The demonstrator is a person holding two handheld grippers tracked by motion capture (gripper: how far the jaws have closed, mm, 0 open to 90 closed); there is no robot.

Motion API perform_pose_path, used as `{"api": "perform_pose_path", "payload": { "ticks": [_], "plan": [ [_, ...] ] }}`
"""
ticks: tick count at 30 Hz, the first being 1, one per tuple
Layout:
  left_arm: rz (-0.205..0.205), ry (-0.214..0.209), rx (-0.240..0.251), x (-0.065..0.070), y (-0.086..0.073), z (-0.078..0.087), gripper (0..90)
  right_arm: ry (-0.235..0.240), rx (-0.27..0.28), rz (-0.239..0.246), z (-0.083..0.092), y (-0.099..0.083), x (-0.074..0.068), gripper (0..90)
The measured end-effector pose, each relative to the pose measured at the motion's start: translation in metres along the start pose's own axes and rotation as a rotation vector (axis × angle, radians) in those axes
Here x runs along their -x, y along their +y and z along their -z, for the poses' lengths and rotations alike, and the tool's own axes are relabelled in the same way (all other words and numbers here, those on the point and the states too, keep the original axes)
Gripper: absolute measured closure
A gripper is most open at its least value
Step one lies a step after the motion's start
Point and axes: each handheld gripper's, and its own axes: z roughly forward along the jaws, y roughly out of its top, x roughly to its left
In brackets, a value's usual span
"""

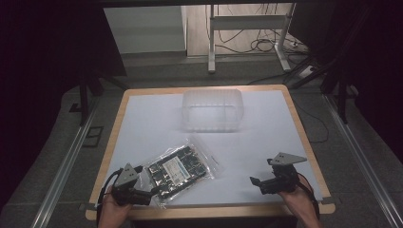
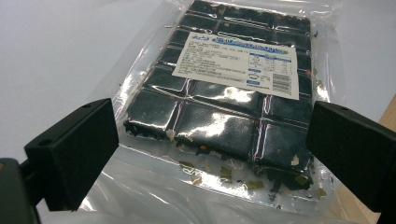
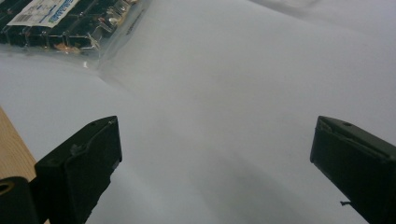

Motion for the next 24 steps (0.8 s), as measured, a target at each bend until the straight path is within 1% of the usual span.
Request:
{"api": "perform_pose_path", "payload": {
  "ticks": [4,6,8,9,11,12,14,15,19,21,24],
  "plan": [
    [-0.01,0.01,0.001,0.001,0.0,0.0,2.2,0.01,-0.01,0.012,-0.005,0.003,-0.003,1.8],
    [-0.012,0.011,0.003,0.001,0.0,0.0,2.1,0.03,-0.009,0.007,-0.008,0.006,-0.004,1.8],
    [-0.014,0.013,0.004,0.001,0.0,0.0,2.1,0.043,-0.007,0.014,-0.012,0.01,-0.006,1.9],
    [-0.015,0.015,0.003,0.001,0.0,0.0,2.1,0.048,-0.007,0.031,-0.017,0.013,-0.007,2.0],
    [-0.015,0.018,0.004,0.001,0.0,0.0,2.1,0.052,-0.01,0.038,-0.019,0.015,-0.008,1.9],
    [-0.015,0.019,0.006,0.001,-0.001,0.0,2.1,0.071,-0.006,0.048,-0.024,0.017,-0.01,1.8],
    [-0.015,0.022,0.008,0.001,-0.001,0.0,2.1,0.076,-0.003,0.047,-0.027,0.019,-0.011,1.5],
    [-0.016,0.023,0.01,0.001,-0.001,0.0,2.0,0.09,0.0,0.051,-0.031,0.022,-0.013,1.0],
    [-0.025,0.027,0.012,0.001,0.0,0.0,2.0,0.099,0.011,0.053,-0.035,0.027,-0.015,0.6],
    [-0.029,0.029,0.011,0.002,0.0,0.0,1.9,0.106,0.019,0.045,-0.038,0.03,-0.016,0.6],
    [-0.03,0.032,0.012,0.002,0.0,0.001,1.9,0.122,0.013,0.038,-0.043,0.035,-0.017,0.7]
  ]
}}
